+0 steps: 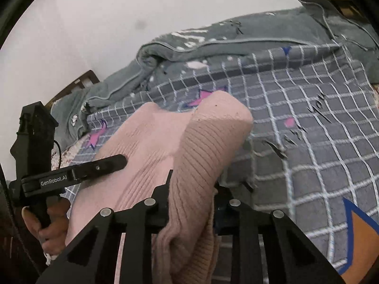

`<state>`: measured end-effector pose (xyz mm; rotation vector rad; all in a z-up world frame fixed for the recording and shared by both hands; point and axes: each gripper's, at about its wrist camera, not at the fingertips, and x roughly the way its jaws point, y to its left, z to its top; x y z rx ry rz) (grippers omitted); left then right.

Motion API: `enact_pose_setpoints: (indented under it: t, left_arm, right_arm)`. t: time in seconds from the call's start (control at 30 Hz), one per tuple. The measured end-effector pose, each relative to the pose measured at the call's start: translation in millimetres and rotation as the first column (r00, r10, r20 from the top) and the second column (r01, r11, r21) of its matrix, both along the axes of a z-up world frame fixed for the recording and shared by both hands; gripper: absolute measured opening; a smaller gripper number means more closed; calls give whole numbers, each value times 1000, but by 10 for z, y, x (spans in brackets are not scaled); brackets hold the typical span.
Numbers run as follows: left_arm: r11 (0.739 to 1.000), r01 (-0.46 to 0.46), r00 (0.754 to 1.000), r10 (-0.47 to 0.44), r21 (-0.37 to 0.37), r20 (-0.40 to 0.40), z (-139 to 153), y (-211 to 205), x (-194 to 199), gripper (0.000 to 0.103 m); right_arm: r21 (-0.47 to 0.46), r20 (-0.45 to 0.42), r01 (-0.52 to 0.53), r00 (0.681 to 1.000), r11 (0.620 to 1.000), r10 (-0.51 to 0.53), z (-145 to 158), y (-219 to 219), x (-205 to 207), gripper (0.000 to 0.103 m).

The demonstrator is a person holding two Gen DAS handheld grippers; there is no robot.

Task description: Fold small clothes

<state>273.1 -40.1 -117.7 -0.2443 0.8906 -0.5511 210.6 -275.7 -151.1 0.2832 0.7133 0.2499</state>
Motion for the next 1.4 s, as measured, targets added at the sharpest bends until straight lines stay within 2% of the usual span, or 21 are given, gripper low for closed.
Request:
enact_pose_setpoints:
  t: [0.2, 0.33, 0.5, 0.6, 0.63, 0.7, 0.83, 0.93, 0.97, 1.03, 1.1, 1.17, 1.23, 1.3, 1.37, 1.4]
  left_arm:
    - [998, -51, 998, 49, 43, 33, 162, 365, 229, 34]
    - [995, -74, 997, 72, 63, 34, 139, 569, 440, 35]
    - [990, -103, 995, 102, 94, 18, -97, 709, 716, 35]
    - [985, -109, 994, 112, 131, -15, -357, 675, 833, 38]
    - [985, -113, 993, 117, 131, -21, -422, 671, 846, 41]
    - [986, -123, 992, 126, 108, -20, -483, 695, 842, 46]
    - [986, -131, 991, 134, 106, -28, -447, 753, 784, 52]
    - [982, -145, 989, 144, 122, 22, -294, 816, 619, 53]
    - [980, -149, 988, 145, 128, 43, -247, 820, 581, 53]
    - [981, -149, 984, 135, 122, 114, -122, 825, 436, 54]
    - [983, -135, 977, 111, 123, 184, -21, 791, 266, 55]
    - [985, -114, 974, 84, 133, 211, 13, 731, 145, 55]
    - [986, -91, 977, 61, 142, 203, -35, 653, 41, 55]
    - [978, -87, 982, 53, 187, 180, -153, 574, -40, 54]
    - [959, -111, 980, 61, 260, 191, -260, 504, -114, 53]
    - [957, -110, 981, 60, 269, 186, -300, 489, -141, 53]
  right_arm:
    - [27, 58, -27, 998, 999, 25, 104, 391, 243, 24]
    - [11, 87, -46, 995, 999, 45, 155, 669, 509, 24]
    - [-28, 70, -54, 996, 998, 56, 12, 884, 838, 24]
    - [-100, 16, -31, 999, 994, 33, -235, 959, 998, 24]
    - [-125, -7, -21, 1000, 992, 20, -323, 963, 1037, 25]
    - [-116, -28, -2, 1000, 993, -2, -390, 916, 1069, 29]
    - [-206, -29, 19, 999, 978, -26, -321, 906, 1055, 48]
    - [-242, 15, 32, 999, 970, -29, -146, 878, 883, 49]
    - [-260, 53, 54, 998, 964, -41, -51, 876, 793, 49]
    - [-279, 124, 73, 991, 958, -39, 108, 910, 625, 49]
    - [-281, 182, 50, 983, 958, 3, 215, 992, 461, 49]
    - [-291, 232, 0, 970, 957, 71, 226, 1114, 280, 43]
    - [-325, 249, -71, 956, 943, 157, 123, 1265, 147, 24]
    - [-332, 196, -117, 962, 936, 190, -54, 1331, 129, 14]
    - [-345, 122, -114, 979, 932, 164, -265, 1318, 193, 10]
    - [-351, 94, -106, 985, 930, 148, -353, 1295, 220, 8]
